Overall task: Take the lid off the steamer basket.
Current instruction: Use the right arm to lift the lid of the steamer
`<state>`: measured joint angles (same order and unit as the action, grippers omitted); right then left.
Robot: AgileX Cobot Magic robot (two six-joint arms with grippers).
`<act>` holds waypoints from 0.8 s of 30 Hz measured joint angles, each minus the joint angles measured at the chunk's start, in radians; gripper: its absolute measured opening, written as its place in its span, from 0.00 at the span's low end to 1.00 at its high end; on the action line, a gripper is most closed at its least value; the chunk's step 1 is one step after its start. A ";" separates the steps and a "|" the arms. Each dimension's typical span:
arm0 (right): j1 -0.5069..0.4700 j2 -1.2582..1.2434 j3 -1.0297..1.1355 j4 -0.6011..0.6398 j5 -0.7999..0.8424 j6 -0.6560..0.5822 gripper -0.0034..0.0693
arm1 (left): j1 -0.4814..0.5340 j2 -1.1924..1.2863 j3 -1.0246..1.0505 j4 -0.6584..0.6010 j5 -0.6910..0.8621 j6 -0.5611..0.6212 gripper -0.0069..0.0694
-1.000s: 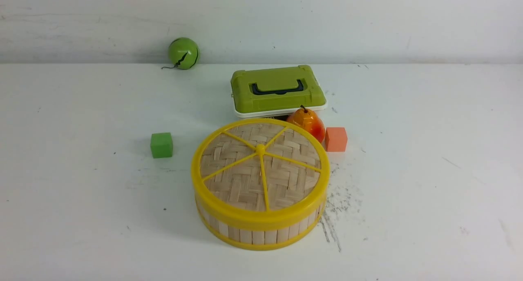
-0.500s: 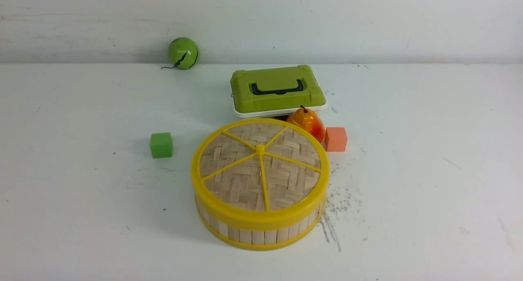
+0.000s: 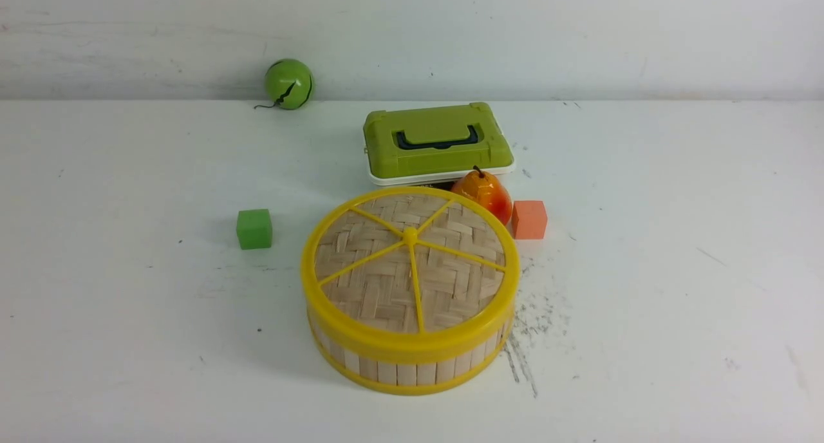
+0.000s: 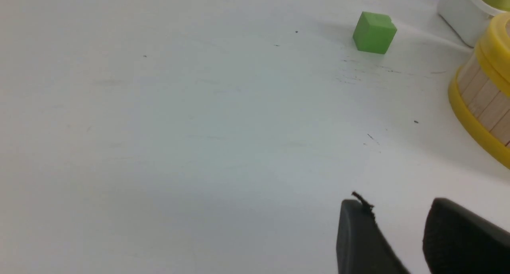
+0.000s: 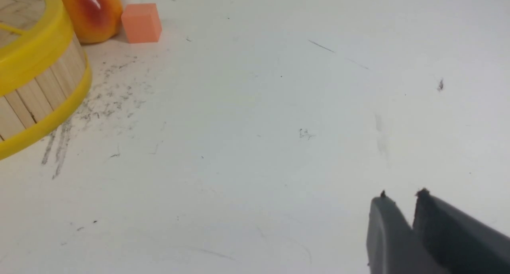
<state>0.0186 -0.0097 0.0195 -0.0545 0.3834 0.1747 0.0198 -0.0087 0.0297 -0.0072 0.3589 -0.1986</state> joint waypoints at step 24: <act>0.000 0.000 0.008 0.883 -0.104 0.162 0.24 | 0.000 0.000 0.000 0.000 0.000 0.000 0.40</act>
<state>0.0186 -0.0097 0.0272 0.8281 0.2797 0.3366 0.0198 -0.0087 0.0297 -0.0072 0.3585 -0.1986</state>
